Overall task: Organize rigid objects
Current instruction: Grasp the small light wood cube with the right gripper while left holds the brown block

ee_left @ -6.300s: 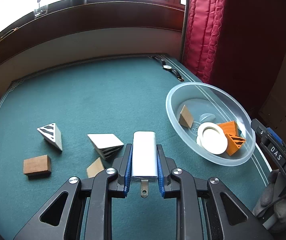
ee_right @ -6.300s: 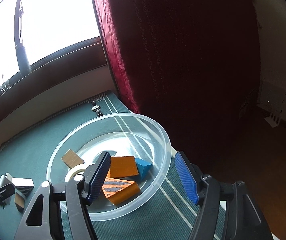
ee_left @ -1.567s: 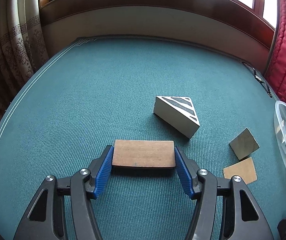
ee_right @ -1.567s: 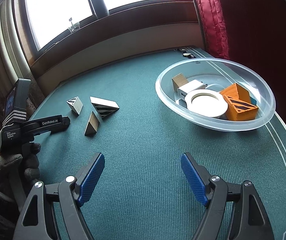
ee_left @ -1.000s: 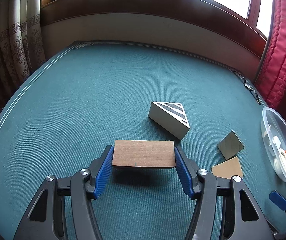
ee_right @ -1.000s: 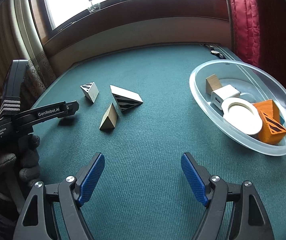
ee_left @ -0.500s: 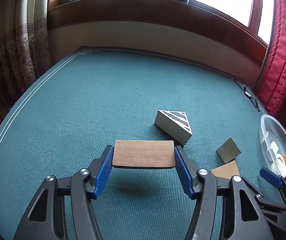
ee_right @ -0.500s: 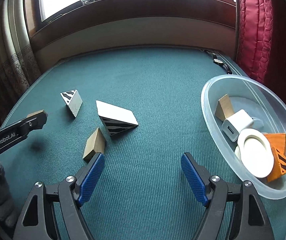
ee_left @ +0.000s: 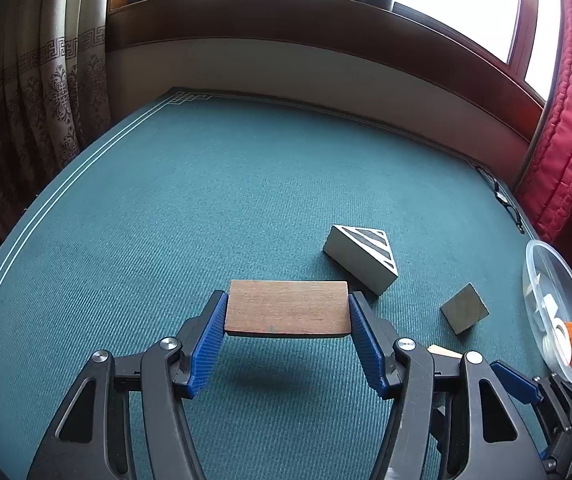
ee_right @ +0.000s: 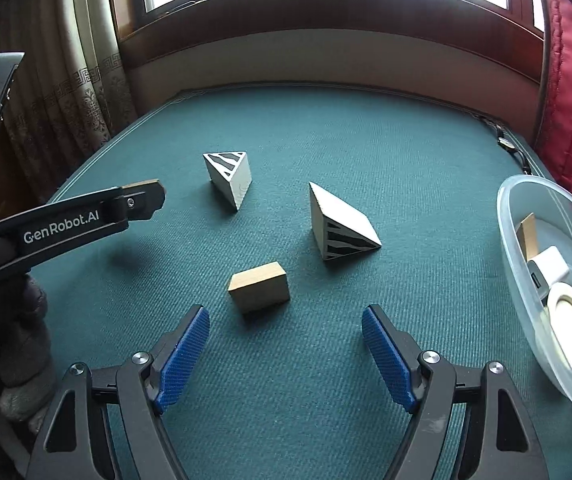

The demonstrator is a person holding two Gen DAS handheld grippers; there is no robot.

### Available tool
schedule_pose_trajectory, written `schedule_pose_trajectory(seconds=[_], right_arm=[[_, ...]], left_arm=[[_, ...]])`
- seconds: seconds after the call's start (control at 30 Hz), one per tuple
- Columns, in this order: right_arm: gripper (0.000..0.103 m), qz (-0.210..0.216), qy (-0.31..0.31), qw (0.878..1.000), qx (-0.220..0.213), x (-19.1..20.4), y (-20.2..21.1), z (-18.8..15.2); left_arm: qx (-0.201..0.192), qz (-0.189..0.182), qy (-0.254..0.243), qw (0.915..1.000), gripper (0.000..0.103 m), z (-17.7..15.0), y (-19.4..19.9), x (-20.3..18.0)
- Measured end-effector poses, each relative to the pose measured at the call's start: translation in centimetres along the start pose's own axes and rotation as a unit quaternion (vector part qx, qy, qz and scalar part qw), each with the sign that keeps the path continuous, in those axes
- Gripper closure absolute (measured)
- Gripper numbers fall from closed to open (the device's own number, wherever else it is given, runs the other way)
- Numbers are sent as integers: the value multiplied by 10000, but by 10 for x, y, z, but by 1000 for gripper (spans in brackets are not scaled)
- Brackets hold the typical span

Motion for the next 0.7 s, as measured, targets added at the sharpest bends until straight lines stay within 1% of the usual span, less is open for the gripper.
schedule_pose_trajectory(seconds=[0.1, 0.17, 0.2, 0.27, 0.4, 0.47, 0.53, 0.57, 0.7], right_arm=[[22, 112, -180, 9998, 30, -6, -5, 5], [34, 157, -202, 9997, 55, -5, -8, 7], [36, 183, -175, 9997, 66, -4, -11, 9], [45, 199, -52, 9997, 95, 0, -16, 10], [51, 251, 201, 9994, 98, 12, -21, 13], [60, 261, 320, 9991, 103, 18, -24, 14], [65, 217, 400, 9989, 82, 20, -25, 14], [66, 194, 420, 9989, 69, 20, -25, 14], [67, 185, 335, 9992, 63, 17, -21, 12]], left_arm=[[0, -14, 3, 10000, 42, 0, 0, 1], [0, -19, -5, 10000, 42, 1, 0, 2], [2, -17, -3, 10000, 42, 1, 0, 2], [0, -18, 1, 10000, 42, 0, 0, 1], [2, -22, -2, 10000, 42, 0, 0, 1], [9, -27, -8, 10000, 42, -1, 0, 1], [16, -35, -16, 10000, 42, -1, -1, 1], [18, -38, -17, 10000, 42, -1, -1, 1], [20, -37, -10, 10000, 42, -1, -1, 1]])
Point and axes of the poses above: each gripper's, at about its wrist camera, not at the fingertips, and y roughly against the way its jaws point, x to its left, z to its top, the point moved 6 cm from there along -y, roughly the way its jaws point, and after that the axes turned 6 degrees about -x, right-handed, at the moved point
